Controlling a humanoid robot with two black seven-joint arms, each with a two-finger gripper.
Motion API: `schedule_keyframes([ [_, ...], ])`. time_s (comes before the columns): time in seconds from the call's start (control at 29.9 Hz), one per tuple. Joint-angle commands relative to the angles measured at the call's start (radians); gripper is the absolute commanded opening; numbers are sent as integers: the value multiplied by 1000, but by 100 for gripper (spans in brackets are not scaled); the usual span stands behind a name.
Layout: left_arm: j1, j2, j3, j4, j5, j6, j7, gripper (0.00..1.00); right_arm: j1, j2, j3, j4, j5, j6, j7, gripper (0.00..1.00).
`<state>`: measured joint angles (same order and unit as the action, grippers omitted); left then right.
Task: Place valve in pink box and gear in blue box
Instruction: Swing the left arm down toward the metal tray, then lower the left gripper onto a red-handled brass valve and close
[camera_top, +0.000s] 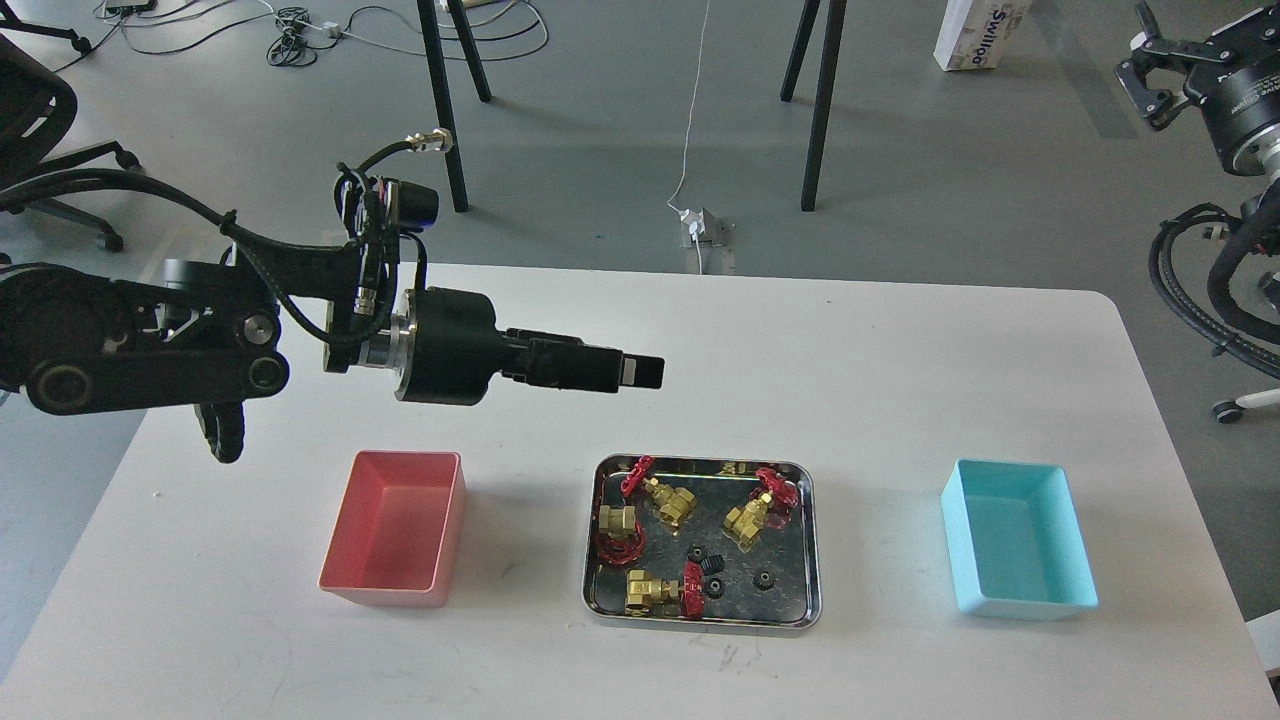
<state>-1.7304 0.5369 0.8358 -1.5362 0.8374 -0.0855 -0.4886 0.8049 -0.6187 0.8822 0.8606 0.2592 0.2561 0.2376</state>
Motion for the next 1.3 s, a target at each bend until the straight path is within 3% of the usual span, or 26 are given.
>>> schedule_keyframes([
  [0.0, -115, -252, 270, 16, 40, 111, 0, 95, -13, 2, 1, -12, 0, 0, 0, 99],
  [0.1, -109, -472, 434, 70, 37, 226, 0, 95, -12, 2, 0, -25, -1, 0, -1, 99],
  [0.17, -95, -537, 509, 100, 28, 277, 0, 95, -12, -1, 0, -18, -1, 0, -1, 99],
  [0.33, -23, -537, 523, 191, 25, 293, 0, 95, 72, -16, 0, 3, -5, 2, -9, 99],
  [0.47, 29, -537, 520, 260, 25, 294, 0, 95, 189, -9, -78, -8, -6, 0, -70, 99],
  [0.6, 104, -537, 485, 349, 25, 294, 0, 93, 197, 17, -153, -15, -5, -3, -78, 99],
  [0.77, 124, -529, 468, 335, 25, 302, 0, 93, 169, 36, -161, -17, -5, -3, -78, 99],
  [0.9, 149, -534, 468, 334, 25, 355, 0, 92, 162, 34, -160, -17, -5, -3, -78, 99],
  [1.27, 192, -537, 439, 363, 23, 357, 0, 83, 88, 22, -152, -15, -5, -3, -77, 99],
])
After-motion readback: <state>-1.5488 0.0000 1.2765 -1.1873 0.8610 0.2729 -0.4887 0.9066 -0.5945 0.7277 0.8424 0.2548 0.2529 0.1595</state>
